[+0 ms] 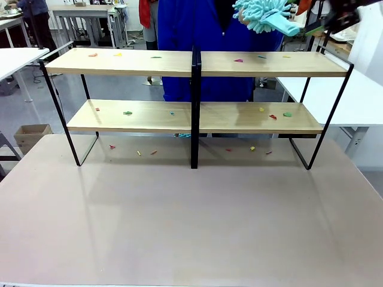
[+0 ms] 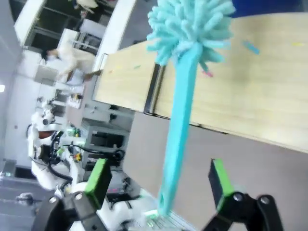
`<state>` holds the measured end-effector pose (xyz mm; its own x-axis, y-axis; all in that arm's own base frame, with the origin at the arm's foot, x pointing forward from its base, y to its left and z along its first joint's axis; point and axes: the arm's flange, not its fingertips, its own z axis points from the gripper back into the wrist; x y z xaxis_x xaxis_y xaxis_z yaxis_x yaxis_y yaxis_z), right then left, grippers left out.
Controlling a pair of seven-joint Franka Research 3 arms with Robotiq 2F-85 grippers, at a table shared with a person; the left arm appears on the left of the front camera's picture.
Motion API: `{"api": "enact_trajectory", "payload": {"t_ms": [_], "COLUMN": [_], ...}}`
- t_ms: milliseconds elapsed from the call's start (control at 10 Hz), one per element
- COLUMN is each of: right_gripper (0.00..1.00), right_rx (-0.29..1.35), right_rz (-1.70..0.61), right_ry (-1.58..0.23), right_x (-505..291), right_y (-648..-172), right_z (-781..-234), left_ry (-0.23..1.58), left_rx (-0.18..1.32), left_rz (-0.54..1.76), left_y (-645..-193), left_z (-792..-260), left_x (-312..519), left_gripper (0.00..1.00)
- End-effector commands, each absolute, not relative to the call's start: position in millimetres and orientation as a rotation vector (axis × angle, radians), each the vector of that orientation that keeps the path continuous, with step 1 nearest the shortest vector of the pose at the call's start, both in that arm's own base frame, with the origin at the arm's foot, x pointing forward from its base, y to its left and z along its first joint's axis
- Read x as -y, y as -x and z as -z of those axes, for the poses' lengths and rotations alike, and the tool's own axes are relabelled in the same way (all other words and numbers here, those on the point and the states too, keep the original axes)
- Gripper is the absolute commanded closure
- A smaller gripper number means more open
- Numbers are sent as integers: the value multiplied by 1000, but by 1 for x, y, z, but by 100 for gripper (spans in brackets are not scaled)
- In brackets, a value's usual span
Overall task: Clean the shelves.
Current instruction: Pick up the Duster when the human hands it over.
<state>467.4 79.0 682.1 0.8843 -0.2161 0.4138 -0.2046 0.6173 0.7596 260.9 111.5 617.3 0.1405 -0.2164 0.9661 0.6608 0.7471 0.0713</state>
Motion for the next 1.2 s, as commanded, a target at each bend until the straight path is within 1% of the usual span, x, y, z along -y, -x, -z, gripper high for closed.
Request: {"api": "enact_trajectory", "payload": {"t_ms": [0, 200, 500, 600, 700, 800, 1000, 1100], "right_gripper": [0, 0, 0, 46, 56, 100, 100, 83], "right_rx": [431, 410, 404, 391, 380, 378, 382, 388], "right_rz": [82, 88, 84, 76, 78, 82, 75, 79], "right_ry": [-955, -960, -956, -945, -953, -956, -951, -949], "right_x": [-83, -83, -86, -87, -87, -87, -85, -84], "right_y": [-507, -518, -521, -521, -522, -522, -520, -520], "right_z": [-689, -681, -681, -680, -679, -678, -679, -680], "left_ry": [414, 414, 414, 414, 414, 414, 414, 414], "left_rx": [1277, 1277, 1277, 1277, 1277, 1277, 1277, 1277], "left_rz": [667, 667, 667, 667, 667, 667, 667, 667], "left_y": [-261, -261, -261, -261, -261, -261, -261, -261], "left_z": [-617, -617, -617, -617, -617, -617, -617, -617], "left_x": [-112, -112, -112, -112, -112, -112, -112, -112], "left_gripper": [0, 0, 0, 0, 0, 0, 0, 0]}}
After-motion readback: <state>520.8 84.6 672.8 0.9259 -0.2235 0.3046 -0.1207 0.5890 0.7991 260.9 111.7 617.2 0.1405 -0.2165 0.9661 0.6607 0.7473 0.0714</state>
